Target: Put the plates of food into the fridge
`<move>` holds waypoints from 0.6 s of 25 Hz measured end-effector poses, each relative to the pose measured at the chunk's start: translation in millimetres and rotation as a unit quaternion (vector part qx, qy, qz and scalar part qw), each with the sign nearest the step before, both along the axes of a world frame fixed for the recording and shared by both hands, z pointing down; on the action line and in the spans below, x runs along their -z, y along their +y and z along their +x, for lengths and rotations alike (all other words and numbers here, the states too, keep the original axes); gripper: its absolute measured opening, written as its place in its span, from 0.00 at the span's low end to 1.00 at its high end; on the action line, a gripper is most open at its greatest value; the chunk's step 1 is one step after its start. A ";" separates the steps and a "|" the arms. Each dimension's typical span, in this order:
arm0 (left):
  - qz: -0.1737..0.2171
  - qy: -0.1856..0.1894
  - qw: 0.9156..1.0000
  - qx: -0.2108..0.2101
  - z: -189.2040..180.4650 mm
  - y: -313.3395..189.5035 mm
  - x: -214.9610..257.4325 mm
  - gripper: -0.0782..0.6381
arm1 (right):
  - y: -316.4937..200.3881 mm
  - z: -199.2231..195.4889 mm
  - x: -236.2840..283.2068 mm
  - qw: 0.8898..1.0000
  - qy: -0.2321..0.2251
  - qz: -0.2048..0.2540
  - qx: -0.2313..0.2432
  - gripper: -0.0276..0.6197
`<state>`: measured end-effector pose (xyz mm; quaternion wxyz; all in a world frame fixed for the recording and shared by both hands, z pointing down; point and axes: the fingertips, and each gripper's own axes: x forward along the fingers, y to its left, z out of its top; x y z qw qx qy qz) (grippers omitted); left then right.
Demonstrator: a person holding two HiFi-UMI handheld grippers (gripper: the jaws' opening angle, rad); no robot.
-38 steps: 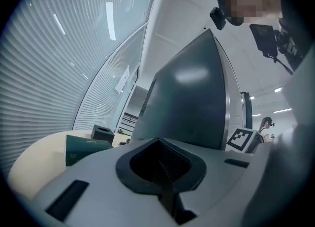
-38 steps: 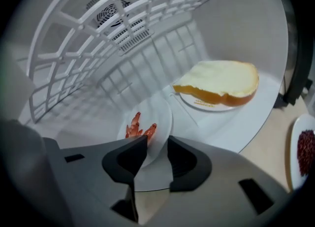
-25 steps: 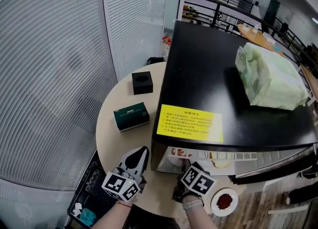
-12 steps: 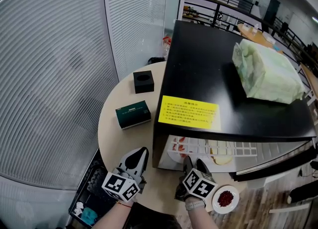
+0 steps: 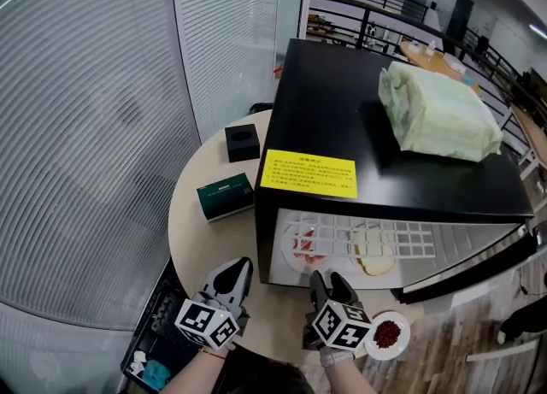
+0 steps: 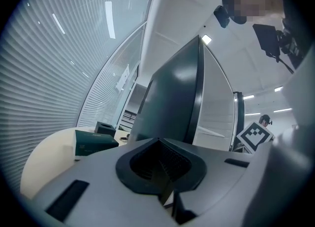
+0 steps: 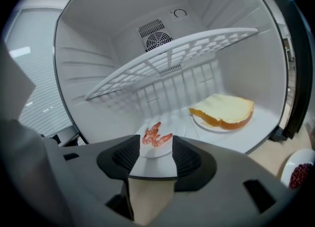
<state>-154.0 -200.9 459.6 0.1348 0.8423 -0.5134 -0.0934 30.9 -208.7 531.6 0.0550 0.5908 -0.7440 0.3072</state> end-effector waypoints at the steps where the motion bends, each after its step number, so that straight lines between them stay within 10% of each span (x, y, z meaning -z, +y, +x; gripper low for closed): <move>1: -0.001 0.000 1.000 -0.001 1.0 2.5 -0.4 0.12 | 2.7 -1.3 5.1 1.000 -0.003 0.008 0.003 0.36; 6: 0.000 -0.004 1.000 -0.008 4.6 16.1 4.4 0.12 | 15.8 -9.1 35.0 0.996 0.044 0.066 0.029 0.09; 15: 0.020 -0.001 1.000 -0.016 5.3 33.0 24.8 0.12 | 39.1 -15.3 73.7 0.988 0.081 0.121 0.059 0.05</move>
